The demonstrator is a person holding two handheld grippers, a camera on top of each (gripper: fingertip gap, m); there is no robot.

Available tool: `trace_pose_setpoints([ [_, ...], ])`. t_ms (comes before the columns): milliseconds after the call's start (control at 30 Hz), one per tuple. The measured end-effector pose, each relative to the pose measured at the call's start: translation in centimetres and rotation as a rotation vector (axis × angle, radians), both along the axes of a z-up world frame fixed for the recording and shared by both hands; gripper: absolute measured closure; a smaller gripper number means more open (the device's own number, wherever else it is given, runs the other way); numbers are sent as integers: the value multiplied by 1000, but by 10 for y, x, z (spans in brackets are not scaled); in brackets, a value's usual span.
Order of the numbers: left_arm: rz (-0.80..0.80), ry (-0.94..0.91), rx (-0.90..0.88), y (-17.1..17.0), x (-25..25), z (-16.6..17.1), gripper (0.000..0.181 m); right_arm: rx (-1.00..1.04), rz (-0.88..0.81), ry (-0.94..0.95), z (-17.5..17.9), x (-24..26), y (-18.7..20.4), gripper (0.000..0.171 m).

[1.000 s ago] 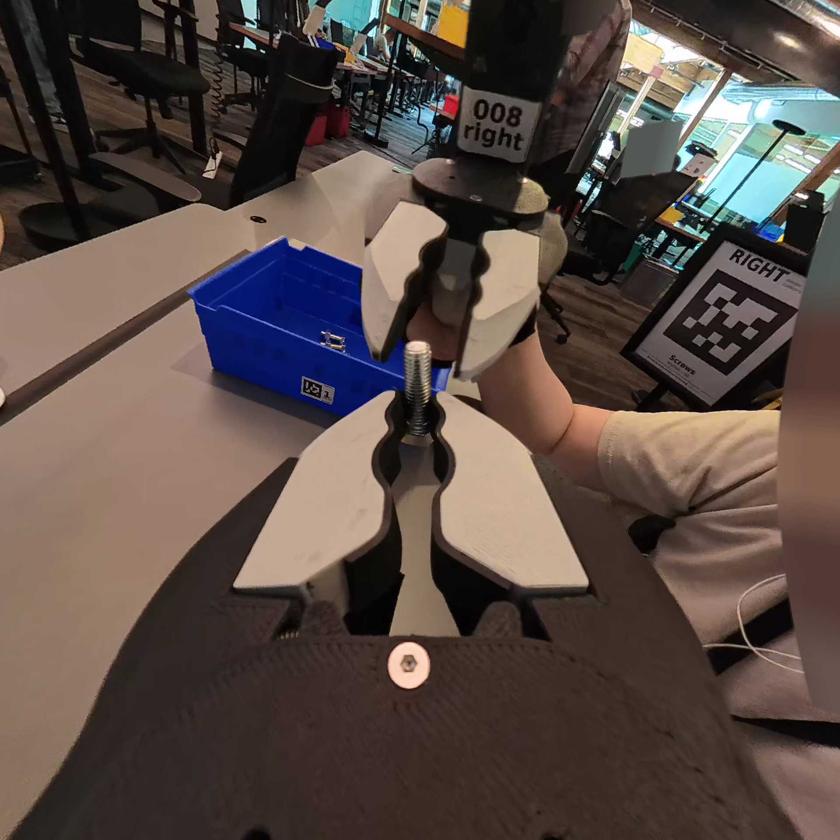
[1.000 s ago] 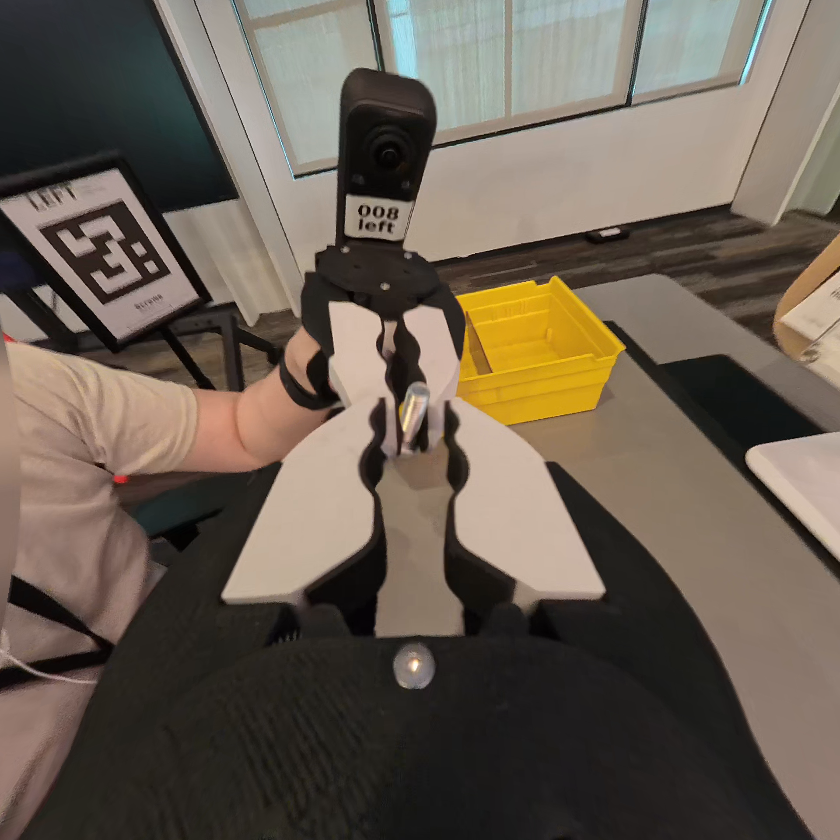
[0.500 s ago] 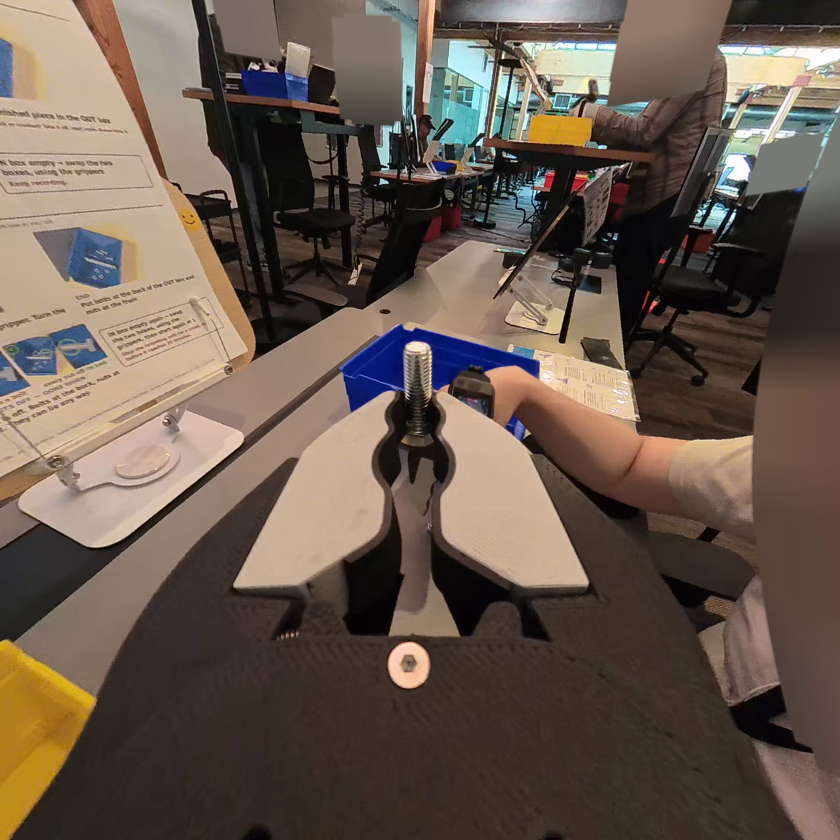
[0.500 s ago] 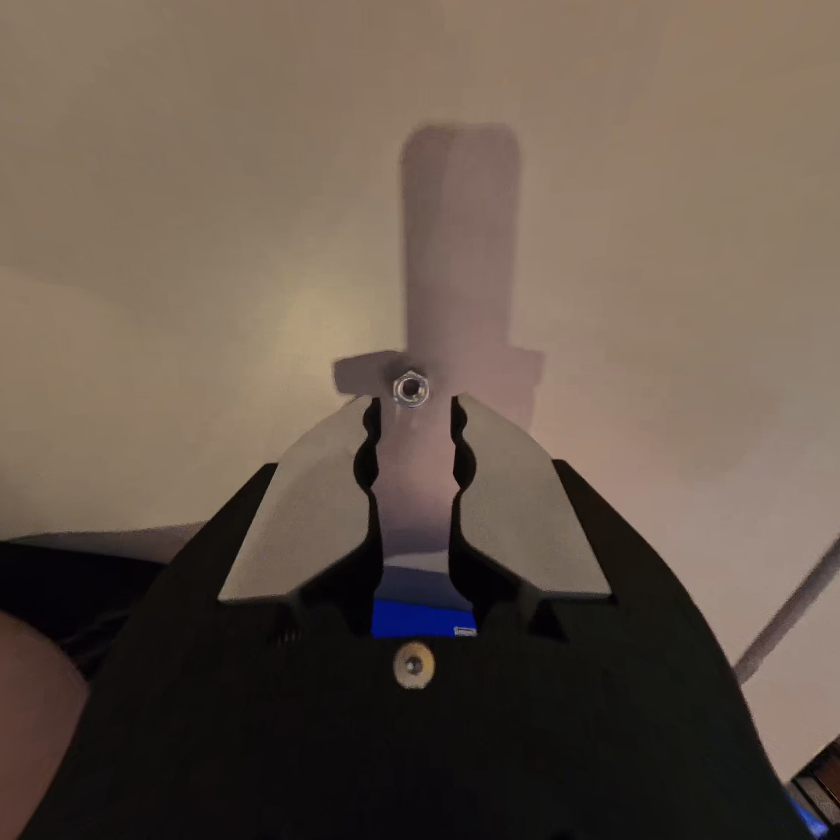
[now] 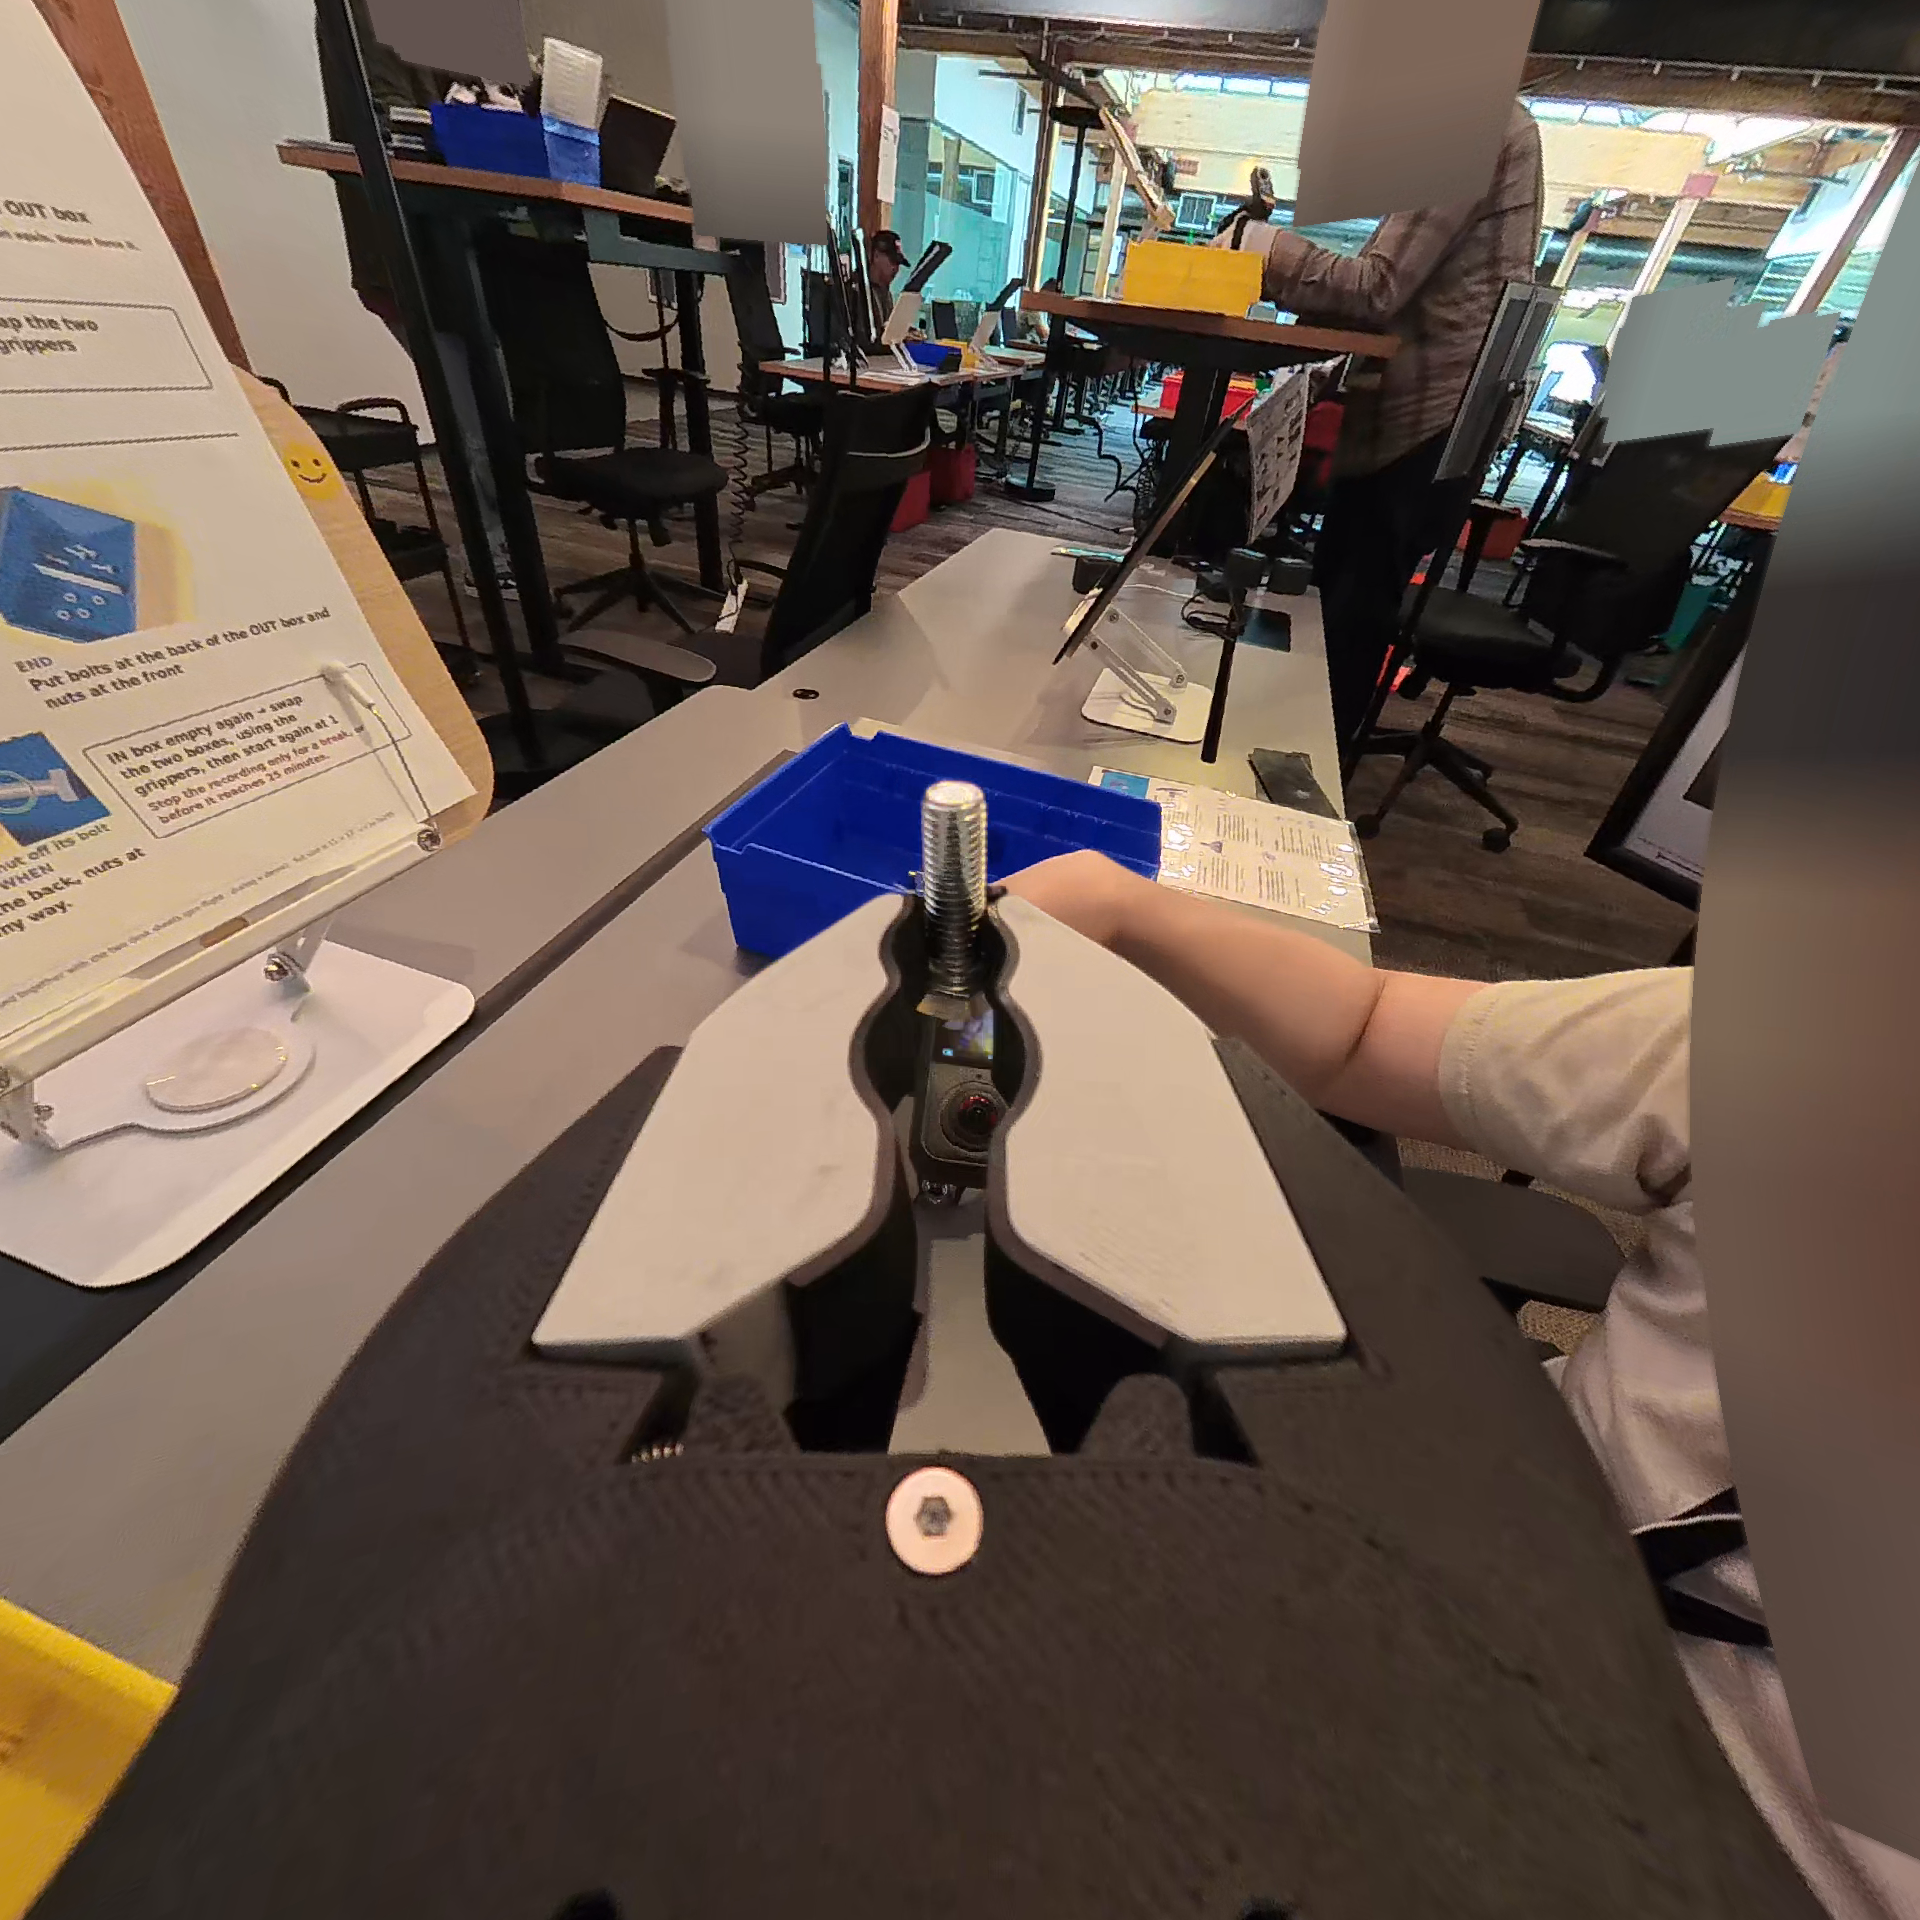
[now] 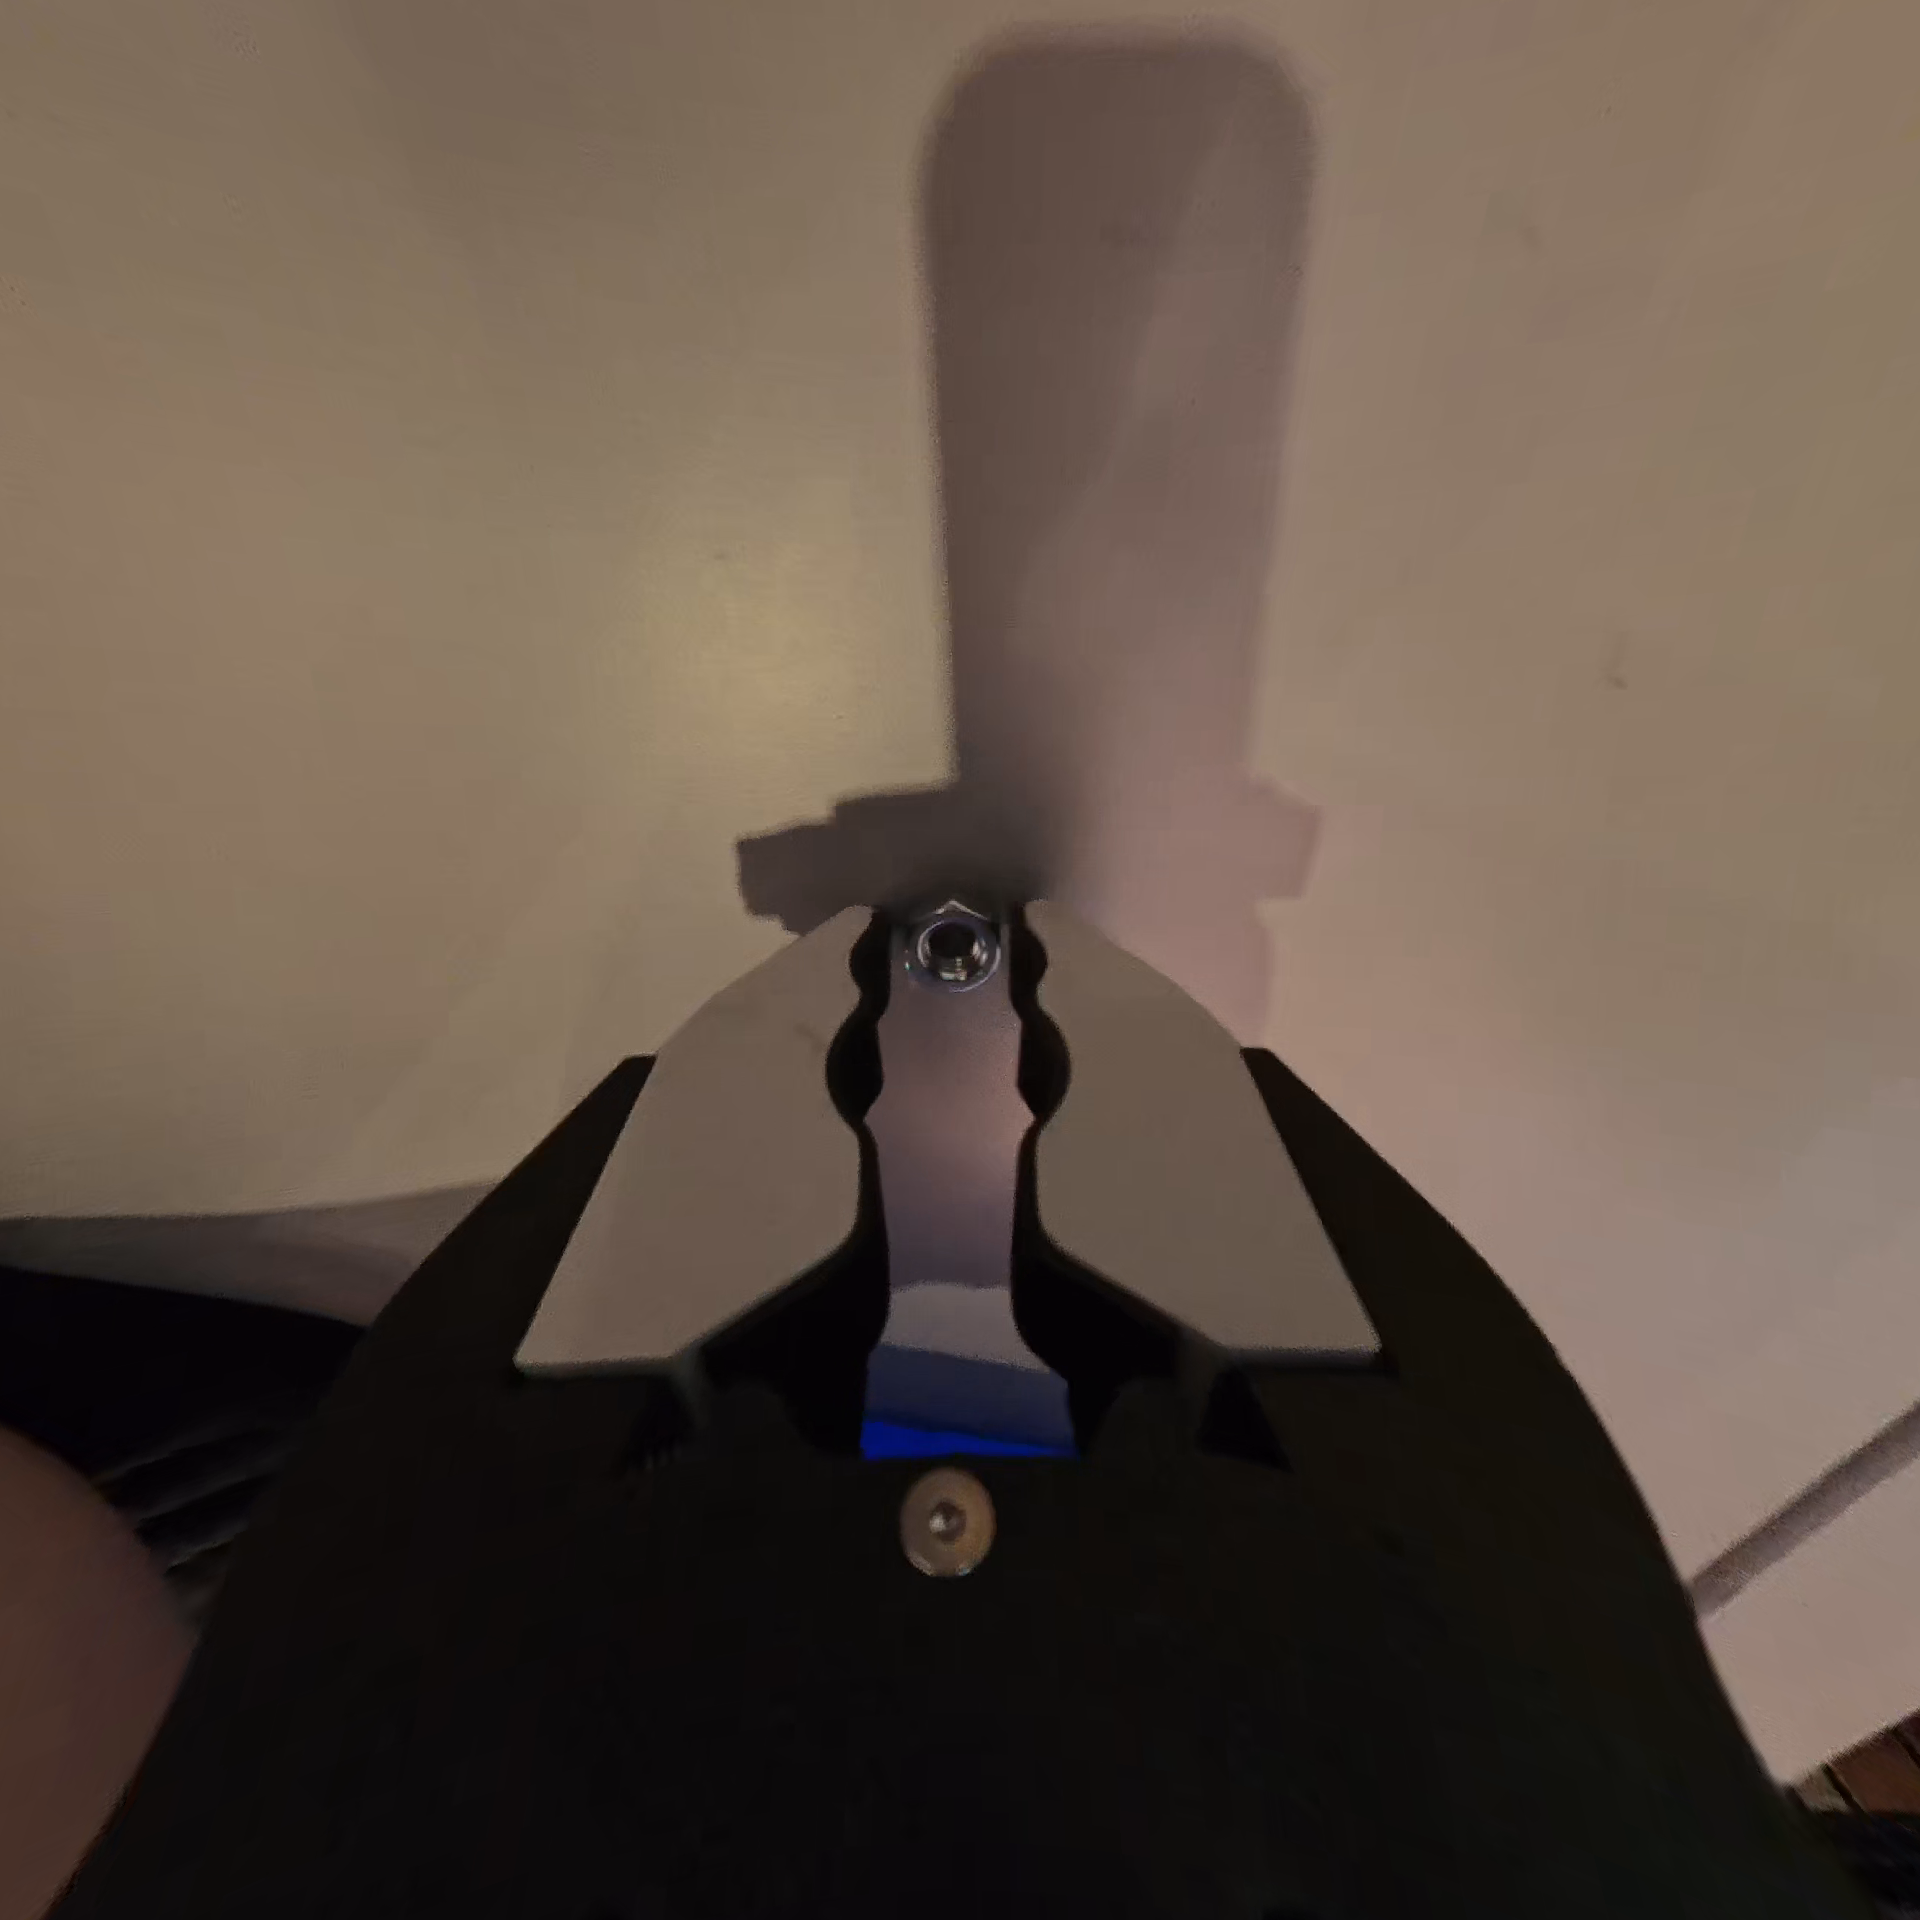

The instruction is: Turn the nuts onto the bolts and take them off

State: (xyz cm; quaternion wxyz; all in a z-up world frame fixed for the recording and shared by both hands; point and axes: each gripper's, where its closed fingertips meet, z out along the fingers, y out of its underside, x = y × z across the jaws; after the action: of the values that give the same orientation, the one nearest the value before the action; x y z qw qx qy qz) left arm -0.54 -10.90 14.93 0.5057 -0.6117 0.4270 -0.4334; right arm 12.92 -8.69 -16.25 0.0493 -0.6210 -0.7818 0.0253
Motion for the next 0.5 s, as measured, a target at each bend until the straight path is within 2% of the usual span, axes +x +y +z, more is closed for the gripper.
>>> trace_pose_setpoints([
  [133,-1,15,-2,2,4,-4,172,-30,-1,3,0,3,-1,152],
  [233,25,17,5,9,4,-6,172,32,21,8,8,2,5,152],
  [400,89,-3,55,33,17,-16,172,175,60,244,75,-17,-1,153],
  [500,127,28,78,54,48,-47,172,293,73,405,127,-20,-10,153],
])
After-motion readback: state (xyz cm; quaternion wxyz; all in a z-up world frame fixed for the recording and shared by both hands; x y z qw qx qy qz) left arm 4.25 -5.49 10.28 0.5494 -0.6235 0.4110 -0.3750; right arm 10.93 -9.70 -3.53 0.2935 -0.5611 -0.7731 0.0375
